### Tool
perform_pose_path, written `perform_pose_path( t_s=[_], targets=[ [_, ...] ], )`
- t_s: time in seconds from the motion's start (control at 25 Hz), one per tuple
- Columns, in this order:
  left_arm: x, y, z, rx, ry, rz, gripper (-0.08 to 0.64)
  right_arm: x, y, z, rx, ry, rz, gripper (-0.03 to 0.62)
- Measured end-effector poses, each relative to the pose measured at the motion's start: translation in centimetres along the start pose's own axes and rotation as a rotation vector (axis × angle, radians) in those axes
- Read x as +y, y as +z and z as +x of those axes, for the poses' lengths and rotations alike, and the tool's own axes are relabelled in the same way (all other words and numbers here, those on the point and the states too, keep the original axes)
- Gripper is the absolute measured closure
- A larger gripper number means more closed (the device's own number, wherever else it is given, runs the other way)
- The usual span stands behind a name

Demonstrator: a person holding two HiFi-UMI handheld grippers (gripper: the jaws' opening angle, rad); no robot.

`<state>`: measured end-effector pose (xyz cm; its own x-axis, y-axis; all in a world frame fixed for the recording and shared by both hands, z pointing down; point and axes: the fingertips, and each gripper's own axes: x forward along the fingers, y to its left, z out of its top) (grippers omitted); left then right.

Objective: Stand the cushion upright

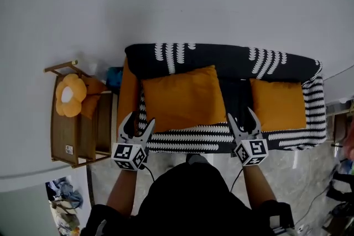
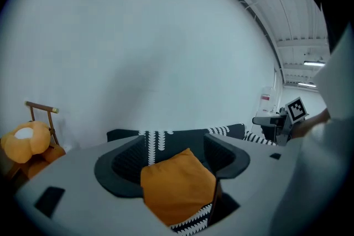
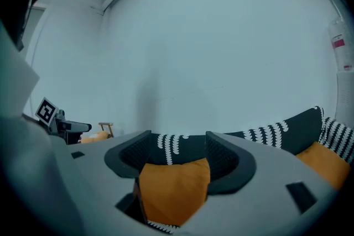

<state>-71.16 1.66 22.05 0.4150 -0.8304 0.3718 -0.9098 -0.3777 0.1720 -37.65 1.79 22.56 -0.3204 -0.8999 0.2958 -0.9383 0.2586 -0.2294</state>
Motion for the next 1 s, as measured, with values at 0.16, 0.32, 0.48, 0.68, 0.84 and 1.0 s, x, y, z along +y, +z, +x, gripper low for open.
perform_pose_path(
  t_s=[0.16, 0.32, 0.48, 0.68, 0.84, 1.0],
  targets=[
    [0.4, -2.0, 2.7, 0.068, 0.035, 0.0, 0.213, -2.1, -1.6, 3.1, 0.069, 0.033, -0.02, 0.28],
    [0.4, -4.2, 4.5, 0.116, 0.061, -0.038, 0.213, -3.7, -3.5, 4.8, 0.142, 0.059, -0.042, 0.275],
    [0.7, -5.9, 5.6, 0.146, 0.075, -0.097, 0.213, -4.8, -5.9, 6.3, 0.209, 0.066, -0.042, 0.273],
    [2.2, -8.9, 7.3, 0.195, 0.083, -0.118, 0.213, -5.4, -10.6, 8.1, 0.314, 0.07, -0.037, 0.263],
    [3.8, -11.5, 9.0, 0.241, 0.088, -0.068, 0.213, -6.0, -13.8, 9.8, 0.374, 0.062, -0.027, 0.256],
    [6.4, -15.1, 10.7, 0.271, 0.12, -0.151, 0.213, -6.6, -16.5, 12.2, 0.423, 0.063, -0.055, 0.25]
  ],
)
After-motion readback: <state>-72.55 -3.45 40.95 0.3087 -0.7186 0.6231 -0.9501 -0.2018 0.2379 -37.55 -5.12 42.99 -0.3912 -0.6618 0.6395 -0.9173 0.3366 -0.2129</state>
